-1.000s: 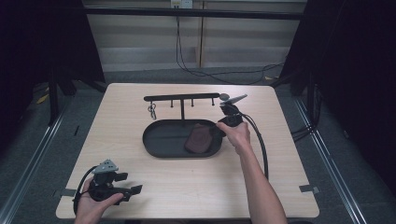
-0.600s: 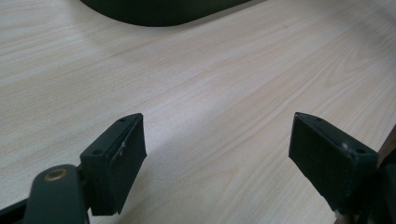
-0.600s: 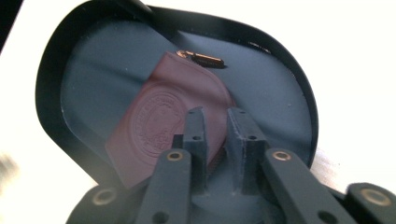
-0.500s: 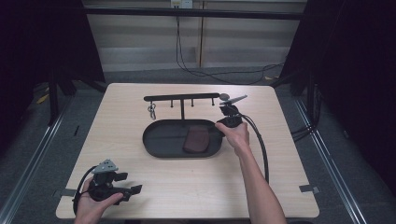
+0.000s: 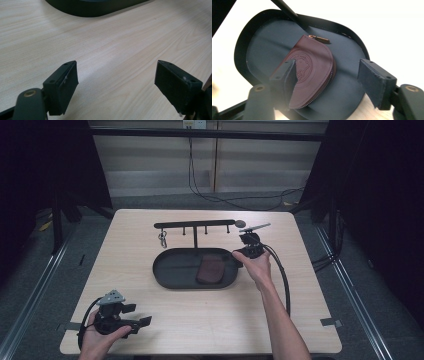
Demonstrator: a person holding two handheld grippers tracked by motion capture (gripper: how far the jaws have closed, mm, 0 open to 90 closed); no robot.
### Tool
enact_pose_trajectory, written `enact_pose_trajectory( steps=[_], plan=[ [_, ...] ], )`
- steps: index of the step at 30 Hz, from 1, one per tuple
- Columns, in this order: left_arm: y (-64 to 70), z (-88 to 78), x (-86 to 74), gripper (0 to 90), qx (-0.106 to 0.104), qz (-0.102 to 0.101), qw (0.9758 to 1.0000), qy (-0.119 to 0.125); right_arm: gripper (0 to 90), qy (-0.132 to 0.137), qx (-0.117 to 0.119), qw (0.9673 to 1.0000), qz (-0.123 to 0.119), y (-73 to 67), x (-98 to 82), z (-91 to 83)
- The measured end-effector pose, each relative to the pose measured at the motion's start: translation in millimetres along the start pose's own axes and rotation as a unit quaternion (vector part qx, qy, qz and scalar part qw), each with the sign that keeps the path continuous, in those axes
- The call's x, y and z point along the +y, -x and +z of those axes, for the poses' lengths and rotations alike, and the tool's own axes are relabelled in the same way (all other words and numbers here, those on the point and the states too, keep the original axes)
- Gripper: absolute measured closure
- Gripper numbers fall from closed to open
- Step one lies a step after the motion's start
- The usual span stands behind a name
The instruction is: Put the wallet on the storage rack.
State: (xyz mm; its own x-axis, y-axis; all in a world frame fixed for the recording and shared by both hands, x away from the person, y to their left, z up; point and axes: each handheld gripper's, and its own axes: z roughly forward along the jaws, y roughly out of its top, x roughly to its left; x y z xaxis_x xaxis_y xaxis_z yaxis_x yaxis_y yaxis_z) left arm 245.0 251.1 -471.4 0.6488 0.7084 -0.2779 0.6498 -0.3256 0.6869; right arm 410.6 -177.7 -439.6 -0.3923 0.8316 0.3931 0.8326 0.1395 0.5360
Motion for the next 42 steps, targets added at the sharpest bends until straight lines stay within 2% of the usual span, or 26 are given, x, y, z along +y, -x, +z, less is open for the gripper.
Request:
enact_pose_trajectory(
  steps=[2, 3, 11, 17, 24, 27, 34, 42],
  plan=[
    [-0.6, 0.0, 0.2, 18.8, 0.001, 0.001, 1.0, -0.001, 25.3, 0.008, -0.001, 1.0, -0.003, -0.6, -1.2, -3.9],
    [-0.9, -0.1, 0.3, 18.8, 0.001, 0.001, 1.0, 0.0, 20.5, 0.01, -0.002, 0.9999, -0.006, -1.9, -1.5, -7.3],
    [-1.7, -1.4, -0.3, 18.9, 0.003, -0.004, 1.0, 0.005, 16.1, 0.03, -0.003, 0.9993, -0.024, -5.9, -10.3, -20.4],
    [-2.8, -2.1, 0.1, 19.3, 0.005, -0.007, 0.9999, 0.006, 15.2, 0.037, -0.008, 0.9988, -0.029, -2.1, -20.3, -30.4],
    [-3.4, -2.8, 0.1, 21.1, 0.005, -0.013, 0.9998, 0.011, 15.2, 0.052, -0.021, 0.9981, -0.025, 9.1, -37.7, -47.1],
    [-4.3, -3.6, 0.7, 24.3, -0.005, -0.018, 0.9998, 0.008, 15.6, 0.059, -0.026, 0.9977, -0.023, 13.0, -48.8, -55.3],
    [-5.0, -4.3, 0.7, 22.1, -0.003, -0.023, 0.9997, 0.008, 15.5, 0.065, -0.028, 0.9972, -0.023, 16.1, -65.5, -68.8],
    [-6.3, -4.6, 0.7, 21.8, -0.002, -0.024, 0.9997, 0.006, 15.1, 0.07, -0.046, 0.9962, -0.022, 20.7, -92.5, -87.0]
  ],
)
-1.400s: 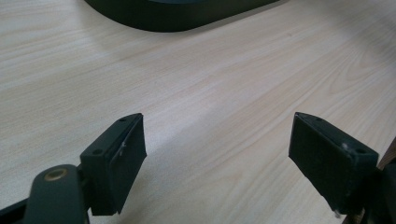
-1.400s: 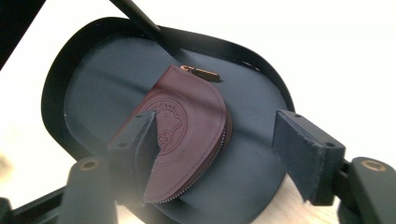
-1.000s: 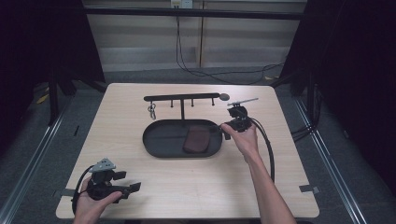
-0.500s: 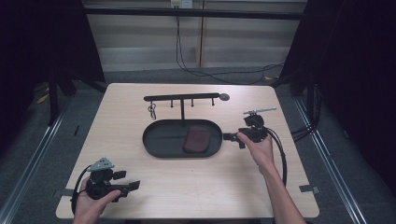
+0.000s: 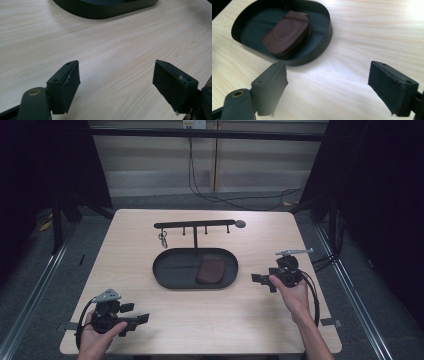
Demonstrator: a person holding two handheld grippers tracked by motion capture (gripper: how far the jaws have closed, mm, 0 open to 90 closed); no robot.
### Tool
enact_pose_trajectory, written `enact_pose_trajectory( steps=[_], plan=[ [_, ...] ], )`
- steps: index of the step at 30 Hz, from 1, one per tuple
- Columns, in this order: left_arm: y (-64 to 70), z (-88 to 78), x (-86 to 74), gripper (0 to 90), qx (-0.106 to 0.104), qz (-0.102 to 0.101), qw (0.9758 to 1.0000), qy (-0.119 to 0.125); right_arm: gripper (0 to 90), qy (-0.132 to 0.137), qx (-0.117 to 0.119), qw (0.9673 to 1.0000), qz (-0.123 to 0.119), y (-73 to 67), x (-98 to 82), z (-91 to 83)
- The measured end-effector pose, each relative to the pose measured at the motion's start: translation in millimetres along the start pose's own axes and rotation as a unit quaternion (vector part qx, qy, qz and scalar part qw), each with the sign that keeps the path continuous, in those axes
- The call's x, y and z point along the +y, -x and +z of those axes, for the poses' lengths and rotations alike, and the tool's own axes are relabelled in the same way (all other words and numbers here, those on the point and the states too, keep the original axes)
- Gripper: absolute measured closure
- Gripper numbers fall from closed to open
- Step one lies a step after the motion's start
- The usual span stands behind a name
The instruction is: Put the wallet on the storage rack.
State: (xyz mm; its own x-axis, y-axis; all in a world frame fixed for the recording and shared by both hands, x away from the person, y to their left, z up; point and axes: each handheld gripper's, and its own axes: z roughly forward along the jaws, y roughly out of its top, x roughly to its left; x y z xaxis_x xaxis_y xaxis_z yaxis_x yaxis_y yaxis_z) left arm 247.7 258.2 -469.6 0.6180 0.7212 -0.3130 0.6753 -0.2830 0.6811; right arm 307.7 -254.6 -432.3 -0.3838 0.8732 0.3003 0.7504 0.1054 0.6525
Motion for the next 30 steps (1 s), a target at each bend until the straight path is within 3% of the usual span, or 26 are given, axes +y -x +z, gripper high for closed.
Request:
enact_pose_trajectory(
  steps=[4, 13, 30],
  plan=[
    [1.2, 1.2, -0.1, 21.6, 0.001, 0.0, 1.0, -0.001, 15.4, 0.001, -0.006, 1.0, -0.005, 0.2, -12.0, -11.4],
    [1.2, 2.0, 0.2, 21.5, 0.003, 0.0, 1.0, -0.004, 15.2, 0.013, -0.022, 0.9997, 0.007, 8.4, -53.1, -32.0],
    [1.8, 1.6, -0.7, 21.3, 0.003, -0.004, 1.0, -0.001, 15.7, 0.021, -0.054, 0.9982, 0.014, 16.5, -100.8, -52.0]
  ],
)
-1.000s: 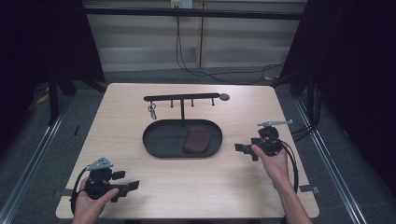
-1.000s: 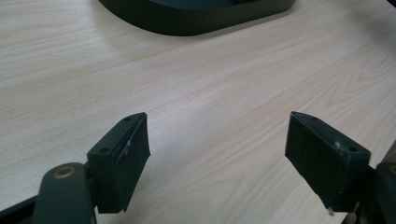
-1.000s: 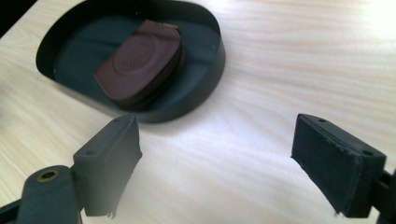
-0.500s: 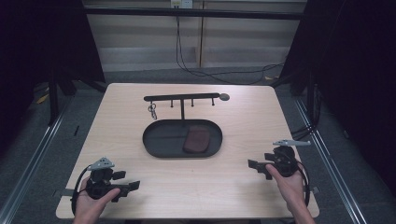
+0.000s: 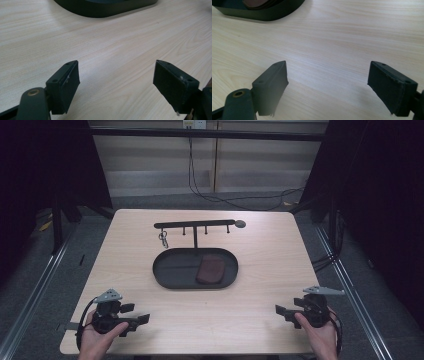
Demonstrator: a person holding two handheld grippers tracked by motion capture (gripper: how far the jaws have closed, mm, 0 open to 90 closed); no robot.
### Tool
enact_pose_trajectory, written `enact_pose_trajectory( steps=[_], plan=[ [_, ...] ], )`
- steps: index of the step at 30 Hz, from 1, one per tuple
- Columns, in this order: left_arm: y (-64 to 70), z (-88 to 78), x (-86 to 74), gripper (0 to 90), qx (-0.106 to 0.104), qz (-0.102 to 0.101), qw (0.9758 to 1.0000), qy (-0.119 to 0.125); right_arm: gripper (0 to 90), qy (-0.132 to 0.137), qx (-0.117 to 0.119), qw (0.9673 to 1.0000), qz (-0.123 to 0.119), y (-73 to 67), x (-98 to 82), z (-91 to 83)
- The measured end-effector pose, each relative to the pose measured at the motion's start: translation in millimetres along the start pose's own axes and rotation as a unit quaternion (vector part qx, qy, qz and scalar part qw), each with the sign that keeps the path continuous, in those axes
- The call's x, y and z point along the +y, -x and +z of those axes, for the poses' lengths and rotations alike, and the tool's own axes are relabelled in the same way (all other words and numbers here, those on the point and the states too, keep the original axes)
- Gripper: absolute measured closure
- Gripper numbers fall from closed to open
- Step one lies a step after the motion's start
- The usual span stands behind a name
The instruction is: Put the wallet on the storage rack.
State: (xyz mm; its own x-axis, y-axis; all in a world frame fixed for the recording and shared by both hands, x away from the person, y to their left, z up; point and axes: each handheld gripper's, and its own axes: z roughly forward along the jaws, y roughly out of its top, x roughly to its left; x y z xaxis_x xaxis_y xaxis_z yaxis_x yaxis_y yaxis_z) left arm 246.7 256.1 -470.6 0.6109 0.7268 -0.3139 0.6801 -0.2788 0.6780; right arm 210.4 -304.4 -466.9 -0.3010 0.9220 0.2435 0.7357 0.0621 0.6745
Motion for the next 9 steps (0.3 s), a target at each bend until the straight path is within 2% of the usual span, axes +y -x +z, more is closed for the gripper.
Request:
enact_pose_trajectory(
  steps=[2, 5, 6, 8, 9],
  plan=[
    [0.1, -0.5, 0.1, 21.2, -0.001, 0.004, 1.0, 0.001, 15.6, -0.002, -0.004, 1.0, 0.002, 3.4, -4.6, -1.3],
    [0.5, -0.9, 0.1, 21.2, -0.004, 0.005, 1.0, 0.0, 15.6, -0.011, -0.031, 0.9995, -0.006, 9.2, -9.7, -1.8],
    [0.2, -1.1, 0.3, 21.1, -0.007, 0.006, 1.0, -0.001, 15.6, -0.019, -0.038, 0.9991, 0.004, 13.6, -11.5, -0.4],
    [0.0, -1.1, 0.3, 21.0, -0.007, 0.006, 1.0, -0.001, 15.6, -0.023, -0.04, 0.9989, 0.007, 14.9, -11.9, 1.1],
    [-0.2, -1.2, 0.4, 21.0, -0.006, 0.006, 1.0, 0.001, 16.0, -0.039, -0.047, 0.9981, 0.002, 14.8, -11.6, 6.5]
  ],
)
